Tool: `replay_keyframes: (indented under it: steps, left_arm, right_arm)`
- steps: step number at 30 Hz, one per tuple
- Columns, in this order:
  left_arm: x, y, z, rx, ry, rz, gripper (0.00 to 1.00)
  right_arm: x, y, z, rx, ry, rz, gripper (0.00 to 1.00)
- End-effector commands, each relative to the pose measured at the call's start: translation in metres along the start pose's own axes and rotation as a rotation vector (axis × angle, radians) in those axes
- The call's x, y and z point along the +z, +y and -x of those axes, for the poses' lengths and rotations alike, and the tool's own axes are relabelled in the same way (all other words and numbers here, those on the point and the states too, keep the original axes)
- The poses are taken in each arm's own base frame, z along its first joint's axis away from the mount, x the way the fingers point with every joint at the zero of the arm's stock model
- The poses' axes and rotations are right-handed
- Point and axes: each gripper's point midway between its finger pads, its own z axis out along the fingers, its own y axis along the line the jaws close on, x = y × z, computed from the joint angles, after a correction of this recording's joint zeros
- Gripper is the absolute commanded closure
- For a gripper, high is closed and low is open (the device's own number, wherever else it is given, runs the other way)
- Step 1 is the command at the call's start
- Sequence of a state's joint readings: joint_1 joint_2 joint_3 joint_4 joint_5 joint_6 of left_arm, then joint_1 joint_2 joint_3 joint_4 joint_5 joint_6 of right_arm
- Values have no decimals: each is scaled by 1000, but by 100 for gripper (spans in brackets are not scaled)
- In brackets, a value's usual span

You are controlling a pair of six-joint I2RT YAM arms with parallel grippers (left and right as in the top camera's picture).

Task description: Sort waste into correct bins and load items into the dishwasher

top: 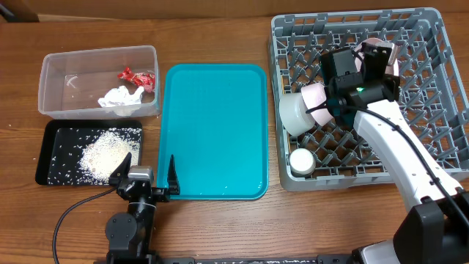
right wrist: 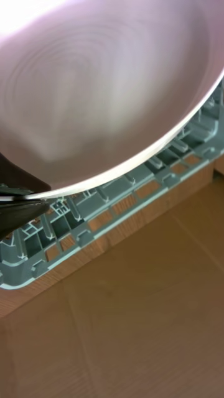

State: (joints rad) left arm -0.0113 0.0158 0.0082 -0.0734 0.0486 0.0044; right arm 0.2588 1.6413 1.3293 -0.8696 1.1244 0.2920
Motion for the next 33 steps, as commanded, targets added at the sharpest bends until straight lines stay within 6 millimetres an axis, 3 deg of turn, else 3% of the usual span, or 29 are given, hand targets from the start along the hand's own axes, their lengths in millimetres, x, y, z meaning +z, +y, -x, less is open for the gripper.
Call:
replay_keyframes:
  steps: [1, 3, 7, 10, 13, 16, 20, 23, 26, 30, 33]
  left_arm:
    - [0, 2, 0, 18, -4, 12, 0]
    - [0, 3, 0, 18, -5, 13, 0]
    - [0, 3, 0, 18, -5, 13, 0]
    - [0, 2, 0, 18, -5, 12, 0]
    - [0, 2, 0, 18, -5, 12, 0]
    - [0, 3, 0, 18, -5, 13, 0]
    - [0, 3, 0, 18, -5, 13, 0]
    - [0, 2, 0, 18, -5, 12, 0]
    - [0, 2, 0, 18, -5, 12, 0]
    - [0, 2, 0, 18, -5, 12, 0]
    - [0, 3, 0, 18, -5, 13, 0]
  right_arm:
    - [-2, 10, -1, -17, 14, 67, 96]
    - [-2, 11, -1, -13, 14, 74, 88]
    - [-4, 13, 1, -13, 5, 78, 60]
    - [-14, 13, 7, -5, -13, 96, 58]
    - [-39, 11, 20, 42, -56, 153, 56]
    - [-80, 18, 32, 74, -83, 339, 54]
    - [-156, 26, 38, 167, -78, 704, 45]
    - [-223, 28, 33, 179, -78, 1028, 0]
    - [-275, 23, 22, 140, -78, 1268, 0]
    - [-325, 21, 3, 57, -35, 1516, 0]
    - [-329, 22, -10, 11, 16, 1546, 0]
